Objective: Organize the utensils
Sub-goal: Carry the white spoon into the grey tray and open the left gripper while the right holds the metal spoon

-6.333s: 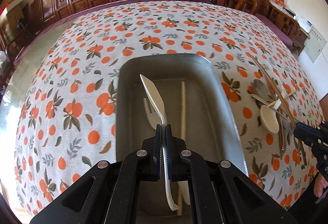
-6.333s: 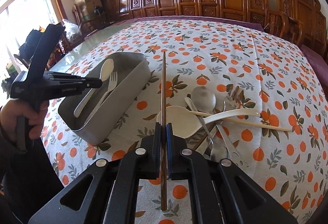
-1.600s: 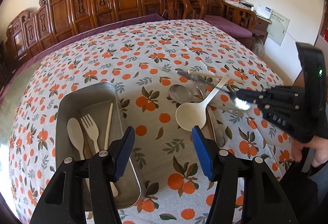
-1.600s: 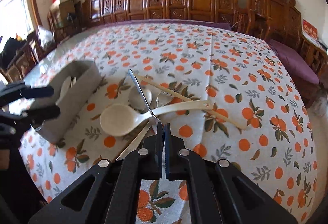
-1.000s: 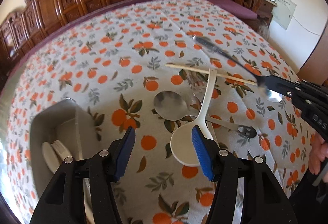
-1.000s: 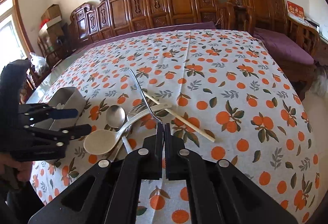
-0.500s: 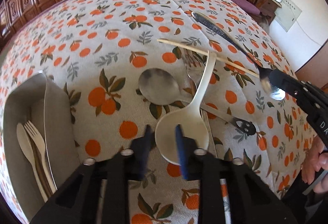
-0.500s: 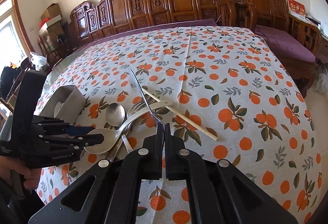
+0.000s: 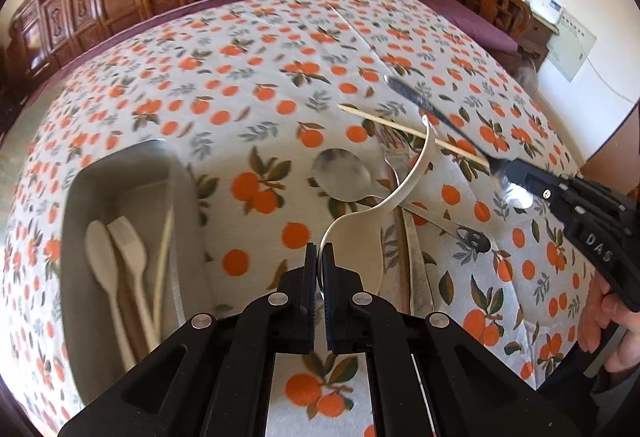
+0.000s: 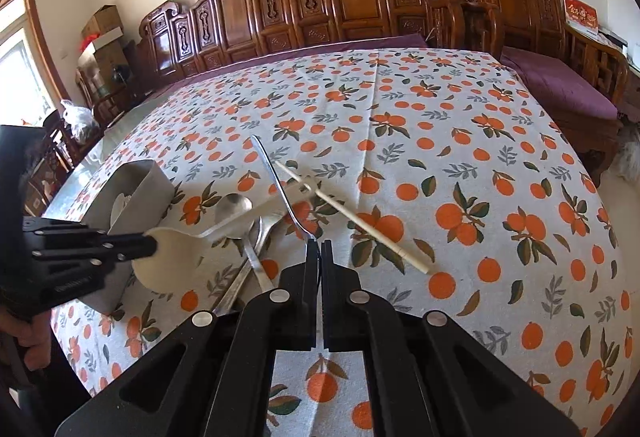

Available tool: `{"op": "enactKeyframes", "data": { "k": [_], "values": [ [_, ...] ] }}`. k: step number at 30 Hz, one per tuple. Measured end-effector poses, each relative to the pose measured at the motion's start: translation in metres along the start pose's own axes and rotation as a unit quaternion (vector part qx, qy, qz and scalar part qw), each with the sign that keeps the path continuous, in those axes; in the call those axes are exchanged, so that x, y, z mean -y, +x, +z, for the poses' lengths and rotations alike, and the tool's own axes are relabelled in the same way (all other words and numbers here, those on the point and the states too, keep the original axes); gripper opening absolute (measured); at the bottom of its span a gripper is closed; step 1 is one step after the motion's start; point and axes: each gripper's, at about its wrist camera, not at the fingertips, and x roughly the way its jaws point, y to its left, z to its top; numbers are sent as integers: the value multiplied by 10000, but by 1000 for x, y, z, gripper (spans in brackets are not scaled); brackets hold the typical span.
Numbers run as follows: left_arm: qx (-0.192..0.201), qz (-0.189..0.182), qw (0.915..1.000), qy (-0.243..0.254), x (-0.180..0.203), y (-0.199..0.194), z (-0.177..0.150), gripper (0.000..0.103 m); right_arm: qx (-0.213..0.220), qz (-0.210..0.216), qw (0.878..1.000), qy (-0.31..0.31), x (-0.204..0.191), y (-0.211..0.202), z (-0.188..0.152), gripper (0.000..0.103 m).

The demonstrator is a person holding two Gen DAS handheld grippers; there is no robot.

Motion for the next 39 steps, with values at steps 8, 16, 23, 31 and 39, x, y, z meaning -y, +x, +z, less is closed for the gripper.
{"op": "enactKeyframes", "data": {
  "k": [8,16,23,31,39],
  "values": [
    [226,154,9993,-240,-28,-35,-15,2,-25,156,9999,36,-11,-6,-6,2],
    [410,348,9978,-391,-64,-64,-32,2,38,103,9999,-111,-29,-20,0,2],
    [484,591,9947,-685,-103,-77,-44,2,69,183,9998,-54,-47,-27,0,2],
    [360,935,9895,-1038,-136,-70,-56,2,18,344,9994,-50,-75,-26,-7,2],
    [197,1208,9851,-1209,-149,-54,-58,2,-59,382,9991,-159,-93,-22,-12,2]
  ]
}}
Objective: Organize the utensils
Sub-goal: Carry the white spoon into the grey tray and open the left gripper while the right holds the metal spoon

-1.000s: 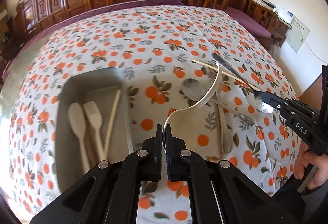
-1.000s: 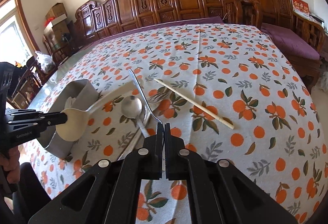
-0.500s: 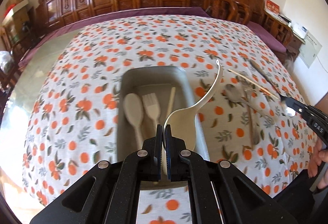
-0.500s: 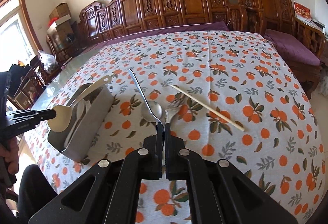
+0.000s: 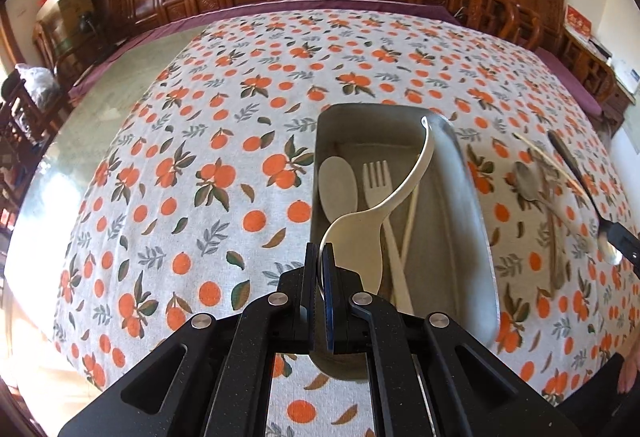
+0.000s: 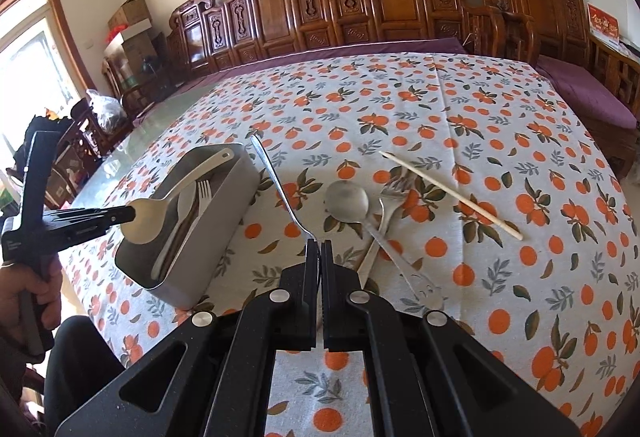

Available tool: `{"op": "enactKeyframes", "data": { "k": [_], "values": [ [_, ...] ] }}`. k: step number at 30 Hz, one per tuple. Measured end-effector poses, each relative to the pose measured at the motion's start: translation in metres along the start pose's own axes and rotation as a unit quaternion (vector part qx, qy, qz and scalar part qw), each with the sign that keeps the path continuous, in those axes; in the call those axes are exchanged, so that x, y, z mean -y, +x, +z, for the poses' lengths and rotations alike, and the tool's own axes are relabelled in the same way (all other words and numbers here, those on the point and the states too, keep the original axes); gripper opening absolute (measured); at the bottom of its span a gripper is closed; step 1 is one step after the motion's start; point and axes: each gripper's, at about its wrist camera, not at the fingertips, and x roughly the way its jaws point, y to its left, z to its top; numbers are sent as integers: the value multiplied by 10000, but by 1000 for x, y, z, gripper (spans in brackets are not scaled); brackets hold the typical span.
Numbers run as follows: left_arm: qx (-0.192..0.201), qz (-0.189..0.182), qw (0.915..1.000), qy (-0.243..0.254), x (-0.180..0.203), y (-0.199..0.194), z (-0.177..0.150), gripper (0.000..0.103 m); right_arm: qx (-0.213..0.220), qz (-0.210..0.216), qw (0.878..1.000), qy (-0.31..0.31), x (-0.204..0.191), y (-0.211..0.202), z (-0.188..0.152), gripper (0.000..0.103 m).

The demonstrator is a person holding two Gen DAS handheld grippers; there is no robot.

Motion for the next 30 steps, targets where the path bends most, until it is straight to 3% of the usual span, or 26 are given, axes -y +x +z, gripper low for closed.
{"op": "enactKeyframes", "data": {
  "k": [8,18,30],
  "values": [
    [-93,-8,9998,151,16,10,-1,2,-22,28,10000,-3,-5,2,1,2],
    [-188,-281,9987,381,26,7,-7,3,-60,48,9999,-129,-21,3,1,2],
    [12,-589,9971,473,18,-17,-12,3,-132,129,9992,-365,-56,11,9,2]
  ]
}}
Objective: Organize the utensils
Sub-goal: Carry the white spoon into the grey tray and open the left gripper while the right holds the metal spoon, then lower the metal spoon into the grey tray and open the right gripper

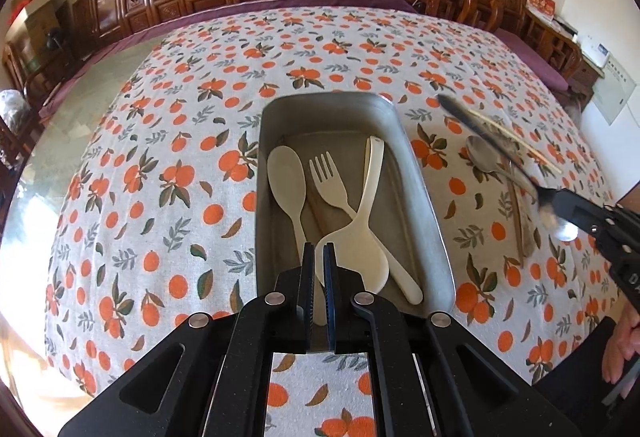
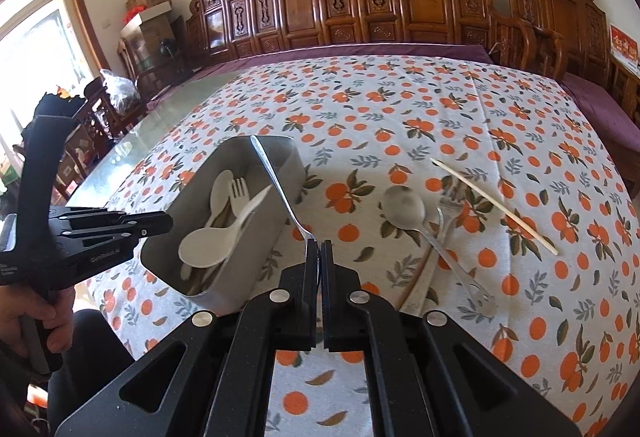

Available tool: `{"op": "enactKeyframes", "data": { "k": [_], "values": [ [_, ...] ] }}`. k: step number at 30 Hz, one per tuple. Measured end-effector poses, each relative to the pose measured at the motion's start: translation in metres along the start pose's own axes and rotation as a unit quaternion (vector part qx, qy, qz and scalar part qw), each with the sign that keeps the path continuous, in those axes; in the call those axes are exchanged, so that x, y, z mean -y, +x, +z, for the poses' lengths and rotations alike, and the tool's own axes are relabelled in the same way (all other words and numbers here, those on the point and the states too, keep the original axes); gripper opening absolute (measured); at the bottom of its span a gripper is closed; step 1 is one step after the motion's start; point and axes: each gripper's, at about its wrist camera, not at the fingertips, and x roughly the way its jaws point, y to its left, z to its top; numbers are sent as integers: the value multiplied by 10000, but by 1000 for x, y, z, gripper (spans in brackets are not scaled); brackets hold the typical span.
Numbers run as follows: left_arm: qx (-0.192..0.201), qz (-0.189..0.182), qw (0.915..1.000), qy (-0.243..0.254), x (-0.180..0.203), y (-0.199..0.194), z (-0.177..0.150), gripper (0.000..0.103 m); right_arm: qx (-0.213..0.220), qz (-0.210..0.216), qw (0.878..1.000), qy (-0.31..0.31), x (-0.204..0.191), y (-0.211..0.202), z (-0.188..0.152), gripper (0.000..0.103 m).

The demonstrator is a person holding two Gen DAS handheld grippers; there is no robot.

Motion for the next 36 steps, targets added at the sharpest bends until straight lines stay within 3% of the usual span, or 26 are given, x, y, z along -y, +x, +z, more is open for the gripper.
{"op": "enactKeyframes", "data": {
  "k": [9,15,18,23,27,36],
  "values": [
    [242,-81,9997,-25,-19,-25,-2,4,-35,96,9999,-114,-31,10,8,2],
    [405,-85,9991,15,-35,-42,-6,17,-124,73,9998,-148,-50,22,13,2],
    [444,-55,9990,17,-43,-47,-7,31,-242,6,9997,-57,-60,33,15,2],
    [632,38,9980,-40,-60,-57,-9,69,-364,-50,9993,42,-70,47,18,2],
    [691,18,9974,-203,-77,-60,-13,75,-478,-249,9985,-42,-83,61,22,2],
    [620,75,9975,-329,-97,-53,-25,76,-648,-963,9927,-318,-108,88,31,2]
  ]
}}
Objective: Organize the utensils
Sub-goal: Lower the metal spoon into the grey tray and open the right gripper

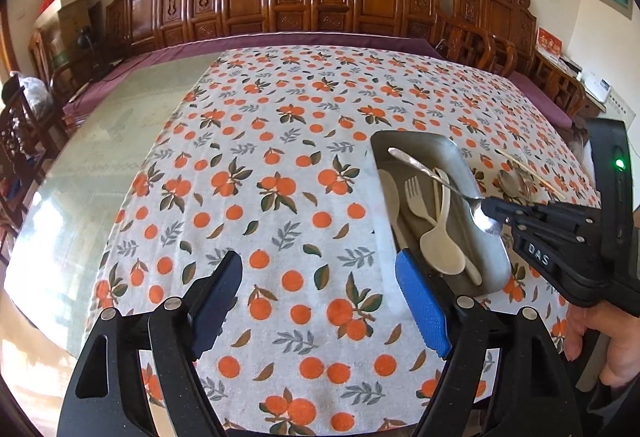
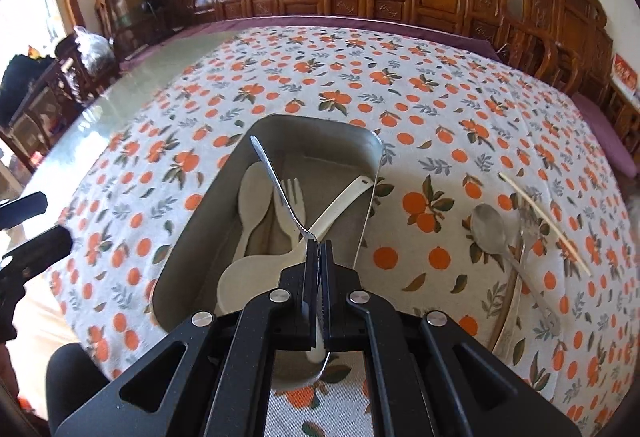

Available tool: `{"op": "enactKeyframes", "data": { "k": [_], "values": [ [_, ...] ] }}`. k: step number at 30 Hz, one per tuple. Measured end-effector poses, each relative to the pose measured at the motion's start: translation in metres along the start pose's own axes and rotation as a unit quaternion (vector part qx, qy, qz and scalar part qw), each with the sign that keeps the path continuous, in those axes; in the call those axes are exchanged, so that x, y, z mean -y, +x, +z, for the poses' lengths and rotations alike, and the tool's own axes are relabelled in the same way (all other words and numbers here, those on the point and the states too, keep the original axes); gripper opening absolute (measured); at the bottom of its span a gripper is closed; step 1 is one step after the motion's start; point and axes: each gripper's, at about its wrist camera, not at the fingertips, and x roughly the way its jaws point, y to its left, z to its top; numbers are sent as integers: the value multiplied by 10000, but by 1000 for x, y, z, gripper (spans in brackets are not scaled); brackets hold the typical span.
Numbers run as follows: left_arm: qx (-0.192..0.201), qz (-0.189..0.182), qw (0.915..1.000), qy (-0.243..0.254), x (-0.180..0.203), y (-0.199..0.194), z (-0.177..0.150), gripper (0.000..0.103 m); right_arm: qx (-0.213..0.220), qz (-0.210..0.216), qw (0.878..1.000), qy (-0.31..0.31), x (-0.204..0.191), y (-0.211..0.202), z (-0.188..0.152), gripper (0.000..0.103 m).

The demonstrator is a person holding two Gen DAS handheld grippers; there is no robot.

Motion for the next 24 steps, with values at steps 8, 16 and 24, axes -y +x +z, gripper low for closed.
{"op": "enactKeyframes", "data": {
  "k": [8,16,24],
  "values": [
    [-35,-26,10000,0,-2,4,-5,76,-207,-223,9994,158,-8,21,12,2],
    [16,-4,10000,8,-4,0,-4,76,-357,-4,9988,333,-17,27,2,3],
    [33,-13,10000,24,-3,-2,-3,76,-374,448,9975,406,-24,23,-10,8]
  ]
}}
